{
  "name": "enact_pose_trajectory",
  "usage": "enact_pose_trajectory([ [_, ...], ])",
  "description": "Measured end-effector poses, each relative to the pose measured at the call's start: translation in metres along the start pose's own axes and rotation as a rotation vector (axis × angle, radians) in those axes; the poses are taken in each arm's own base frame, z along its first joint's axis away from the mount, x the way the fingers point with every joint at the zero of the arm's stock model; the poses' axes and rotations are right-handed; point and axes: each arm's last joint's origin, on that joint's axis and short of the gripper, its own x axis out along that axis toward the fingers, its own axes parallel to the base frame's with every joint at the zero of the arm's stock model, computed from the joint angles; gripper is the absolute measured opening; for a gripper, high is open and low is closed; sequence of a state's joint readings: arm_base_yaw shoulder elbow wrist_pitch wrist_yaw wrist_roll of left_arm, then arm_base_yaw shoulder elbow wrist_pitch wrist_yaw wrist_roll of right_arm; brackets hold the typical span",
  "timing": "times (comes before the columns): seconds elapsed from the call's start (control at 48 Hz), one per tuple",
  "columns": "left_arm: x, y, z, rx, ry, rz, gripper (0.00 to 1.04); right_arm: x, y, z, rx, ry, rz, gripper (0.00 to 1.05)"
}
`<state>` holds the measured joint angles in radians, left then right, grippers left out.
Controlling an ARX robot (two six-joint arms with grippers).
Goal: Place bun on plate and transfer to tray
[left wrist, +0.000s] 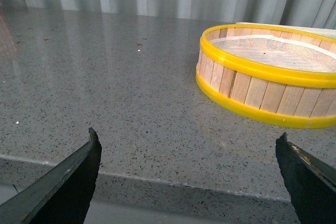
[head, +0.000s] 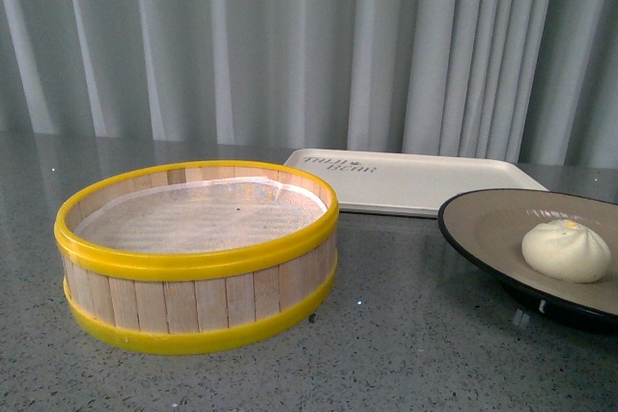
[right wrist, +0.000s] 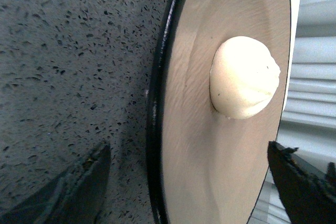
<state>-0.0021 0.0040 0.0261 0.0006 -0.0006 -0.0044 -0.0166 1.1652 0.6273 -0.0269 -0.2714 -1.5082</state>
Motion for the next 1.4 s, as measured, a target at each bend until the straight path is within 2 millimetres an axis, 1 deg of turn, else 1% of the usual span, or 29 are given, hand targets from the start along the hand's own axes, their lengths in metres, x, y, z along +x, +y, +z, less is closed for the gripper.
enact_pose_trajectory([
  [0.125,0.000,0.000,0.000,0.000,0.000,0.000,0.98,0.006,-0.001,-0.004,-0.005,0.006,0.017,0.73],
  [0.188,0.000,0.000,0.000,0.000,0.000,0.000,0.98,0.010,-0.001,-0.006,-0.012,0.011,0.014,0.63],
  [0.209,0.000,0.000,0.000,0.000,0.000,0.000,0.98,0.010,-0.001,-0.007,-0.011,0.011,0.014,0.62],
  [0.292,0.000,0.000,0.000,0.000,0.000,0.000,0.98,0.015,0.001,-0.009,-0.015,0.014,0.027,0.49],
  [0.313,0.000,0.000,0.000,0.000,0.000,0.000,0.98,0.015,0.001,-0.009,-0.016,0.014,0.028,0.48],
  [0.396,0.000,0.000,0.000,0.000,0.000,0.000,0.98,0.018,0.003,-0.011,-0.019,0.016,0.042,0.33],
  [0.438,0.000,0.000,0.000,0.000,0.000,0.000,0.98,0.018,0.003,-0.011,-0.028,0.016,0.043,0.24],
  [0.5,0.000,0.000,0.000,0.000,0.000,0.000,0.98,0.018,0.003,-0.011,-0.032,0.016,0.039,0.17],
  [0.521,0.000,0.000,0.000,0.000,0.000,0.000,0.98,0.018,0.002,-0.011,-0.041,0.014,0.033,0.12],
  [0.584,0.000,0.000,0.000,0.000,0.000,0.000,0.98,0.016,-0.002,-0.008,-0.072,0.005,0.001,0.03],
  [0.813,0.000,0.000,0.000,0.000,0.000,0.000,0.98,0.011,-0.003,0.000,-0.151,0.000,-0.039,0.03],
  [0.98,0.000,0.000,0.000,0.000,0.000,0.000,0.98,-0.005,-0.013,0.012,-0.272,-0.007,-0.116,0.03],
  [1.084,0.000,0.000,0.000,0.000,0.000,0.000,0.98,-0.006,-0.027,0.015,-0.289,-0.014,-0.151,0.03],
  [1.105,0.000,0.000,0.000,0.000,0.000,0.000,0.98,-0.004,-0.033,0.015,-0.291,-0.014,-0.167,0.03],
  [1.23,0.000,0.000,0.000,0.000,0.000,0.000,0.98,0.004,-0.059,0.011,-0.289,-0.024,-0.205,0.03],
  [1.272,0.000,0.000,0.000,0.000,0.000,0.000,0.98,0.008,-0.070,0.008,-0.285,-0.025,-0.220,0.03],
  [1.335,0.000,0.000,0.000,0.000,0.000,0.000,0.98,0.014,-0.080,0.005,-0.276,-0.018,-0.236,0.03],
  [1.397,0.000,0.000,0.000,0.000,0.000,0.000,0.98,0.026,-0.098,0.000,-0.245,-0.015,-0.255,0.03],
])
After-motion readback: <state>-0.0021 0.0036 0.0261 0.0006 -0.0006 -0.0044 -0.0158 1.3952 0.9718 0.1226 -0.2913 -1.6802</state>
